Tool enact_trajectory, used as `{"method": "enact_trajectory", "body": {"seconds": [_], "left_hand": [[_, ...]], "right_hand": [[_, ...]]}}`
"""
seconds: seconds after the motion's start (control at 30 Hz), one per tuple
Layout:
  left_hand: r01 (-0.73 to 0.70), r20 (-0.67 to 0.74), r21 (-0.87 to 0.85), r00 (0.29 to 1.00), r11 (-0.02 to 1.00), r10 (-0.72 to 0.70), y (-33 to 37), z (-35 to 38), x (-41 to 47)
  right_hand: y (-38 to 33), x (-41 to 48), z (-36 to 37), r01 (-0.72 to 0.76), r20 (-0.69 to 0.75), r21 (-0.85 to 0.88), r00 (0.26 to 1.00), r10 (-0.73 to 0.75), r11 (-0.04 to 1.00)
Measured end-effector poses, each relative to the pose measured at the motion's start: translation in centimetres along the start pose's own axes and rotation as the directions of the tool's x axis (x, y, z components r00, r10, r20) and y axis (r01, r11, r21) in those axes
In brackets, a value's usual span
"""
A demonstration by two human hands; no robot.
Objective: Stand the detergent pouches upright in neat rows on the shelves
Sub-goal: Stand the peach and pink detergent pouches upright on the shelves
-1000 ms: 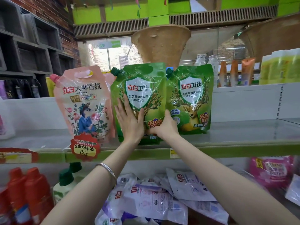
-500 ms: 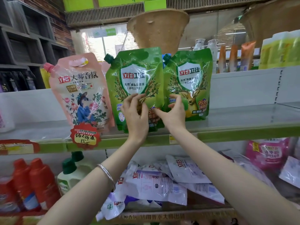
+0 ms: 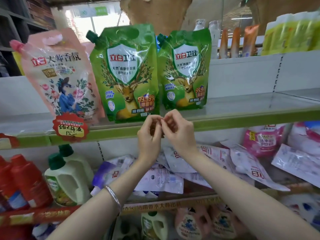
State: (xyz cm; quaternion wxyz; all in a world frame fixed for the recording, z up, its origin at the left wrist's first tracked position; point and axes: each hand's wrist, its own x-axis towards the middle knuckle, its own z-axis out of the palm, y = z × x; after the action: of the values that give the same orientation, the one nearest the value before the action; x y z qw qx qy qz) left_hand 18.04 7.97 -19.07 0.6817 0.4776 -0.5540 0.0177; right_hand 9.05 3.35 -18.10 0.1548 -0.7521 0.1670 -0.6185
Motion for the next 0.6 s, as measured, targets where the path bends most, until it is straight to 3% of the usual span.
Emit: {"method": "enact_trajectory", "body": {"seconds": [0.17,0.27,0.47,0.6], "left_hand": [[-0.013,0.177,0.136,0.984,0.991,-0.011,-3.4,-2.0,-3.5],[-0.013,0.243,0.28,0.968,0.96,-0.058,-5.9,-3.1,-4.8],[-0.09,0.382,0.603,0.905,0.793,-0.188,-10.0,-4.9,-5.7],[-0.109,0.406,0.723,0.866,0.682,-0.292,-13.2,-5.5,-5.8]], "right_hand": [[2.3,-4.0,0.2,0.246,0.109,-0.203,0.968,-0.228,0.948],[4.4,-6.1,0.5,0.324,0.25,-0.27,0.933,-0.259,0.907],[8.3,-9.0,1.1,0.084,0.442,-0.375,0.891,0.098,0.923],[11.1,-10.1,1.7,-0.024,0.593,-0.459,0.736,0.327,0.888]]}}
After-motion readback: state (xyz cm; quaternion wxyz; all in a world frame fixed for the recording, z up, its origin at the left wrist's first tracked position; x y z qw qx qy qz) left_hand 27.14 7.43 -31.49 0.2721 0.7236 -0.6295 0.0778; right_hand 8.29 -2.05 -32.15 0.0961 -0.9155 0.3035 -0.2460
